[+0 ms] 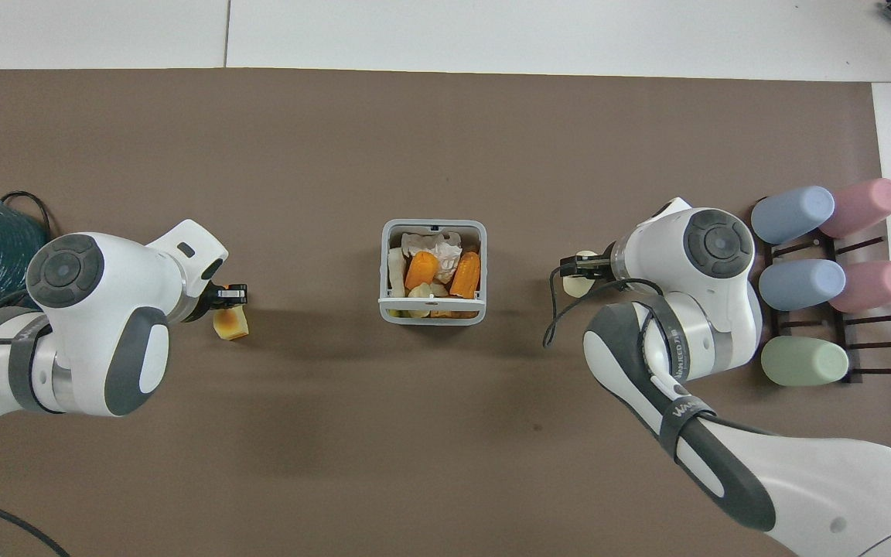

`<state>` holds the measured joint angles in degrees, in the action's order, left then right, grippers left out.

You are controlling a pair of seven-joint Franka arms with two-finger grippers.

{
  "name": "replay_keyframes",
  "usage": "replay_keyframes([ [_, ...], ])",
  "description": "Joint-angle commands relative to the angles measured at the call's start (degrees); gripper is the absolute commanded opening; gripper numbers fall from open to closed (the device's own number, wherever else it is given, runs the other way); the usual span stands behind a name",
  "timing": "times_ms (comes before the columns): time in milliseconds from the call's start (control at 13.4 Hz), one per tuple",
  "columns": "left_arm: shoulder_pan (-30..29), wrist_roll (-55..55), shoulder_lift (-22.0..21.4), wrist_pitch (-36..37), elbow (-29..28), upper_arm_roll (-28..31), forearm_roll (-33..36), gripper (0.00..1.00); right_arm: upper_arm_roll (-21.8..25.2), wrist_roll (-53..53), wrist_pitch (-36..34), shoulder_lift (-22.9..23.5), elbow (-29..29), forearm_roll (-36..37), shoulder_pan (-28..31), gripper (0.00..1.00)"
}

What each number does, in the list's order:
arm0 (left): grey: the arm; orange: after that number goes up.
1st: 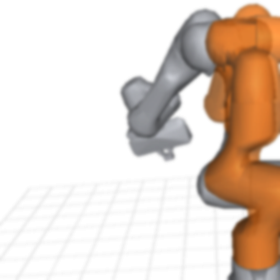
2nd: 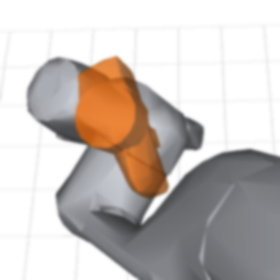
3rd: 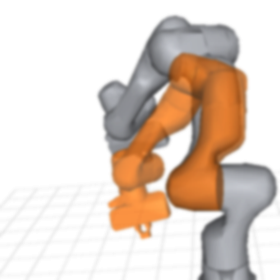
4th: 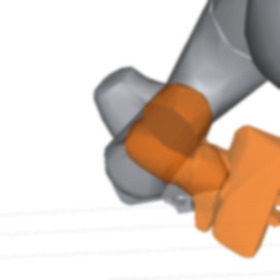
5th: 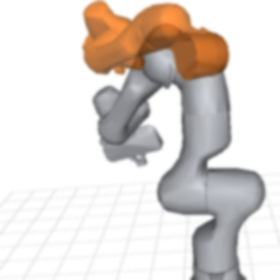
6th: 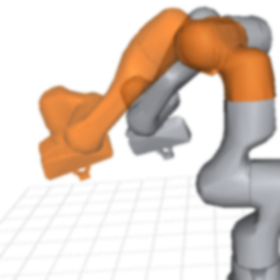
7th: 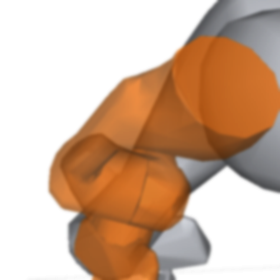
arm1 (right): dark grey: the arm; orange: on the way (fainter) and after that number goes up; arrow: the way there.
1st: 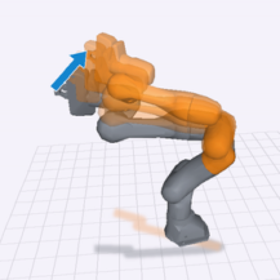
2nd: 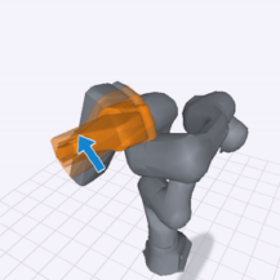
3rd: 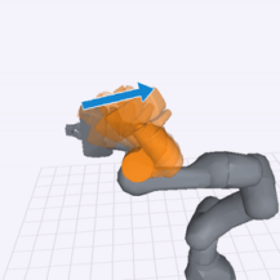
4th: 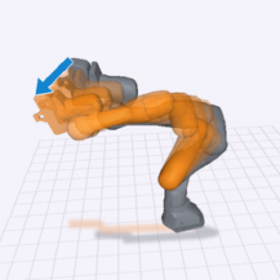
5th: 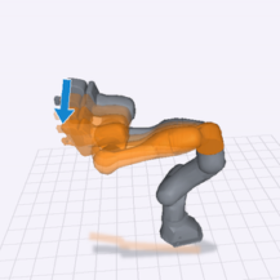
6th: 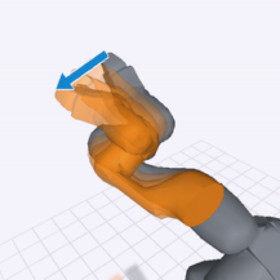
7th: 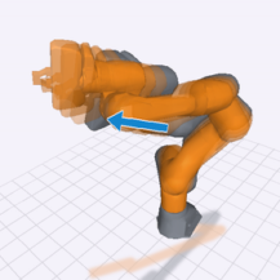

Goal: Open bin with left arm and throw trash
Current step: 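Carry the cake over the bin with the left gripper while the right grasps the potato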

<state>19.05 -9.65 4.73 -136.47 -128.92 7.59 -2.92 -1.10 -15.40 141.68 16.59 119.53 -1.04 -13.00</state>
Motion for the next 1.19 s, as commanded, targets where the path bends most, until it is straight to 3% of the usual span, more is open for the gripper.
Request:
replay_keyframes([
  [0,0.6,-1.2,1.4,3.7,5.6,0.6,1.4,0.0,-0.2,-4.1,0.7,-0.1,0.7,0.9,-1.4,1.0],
  [149,0.6,-2.8,3.4,11.9,14.8,0.4,1.4,0.0,-0.2,-4.6,0.8,-0.1,0.7,0.9,-1.8,0.96],
  [298,1.3,-6.9,4.4,18.2,22.1,-0.3,1.0,0.0,-0.2,-4.5,0.8,-0.1,0.7,0.9,-1.8,0.7],
  [373,4.2,-9.6,4.6,19.8,24.5,-0.2,0.6,0.0,-0.2,-4.3,0.9,-0.1,0.7,0.9,-1.8,0.64],
  [447,6.4,-13.6,5.1,20.9,26.6,-0.2,0.2,0.0,-0.2,-4.1,1.1,0.0,0.7,0.9,-1.7,0.51],
  [596,11.3,-21.4,6.6,21.2,31.0,-0.2,-0.1,0.0,-0.2,-5.1,1.5,0.1,0.5,0.8,-1.6,0.0],
  [745,15.9,-28.8,7.5,20.5,33.5,-0.2,-1.6,0.0,-0.1,-7.6,1.4,-0.2,-0.3,0.9,-1.7,0.0],
  [1118,23.7,-35.8,7.7,13.5,31.0,-0.3,-2.4,0.04,0.0,-7.2,-4.8,-4.4,-5.9,0.9,1.0,0.0],
])
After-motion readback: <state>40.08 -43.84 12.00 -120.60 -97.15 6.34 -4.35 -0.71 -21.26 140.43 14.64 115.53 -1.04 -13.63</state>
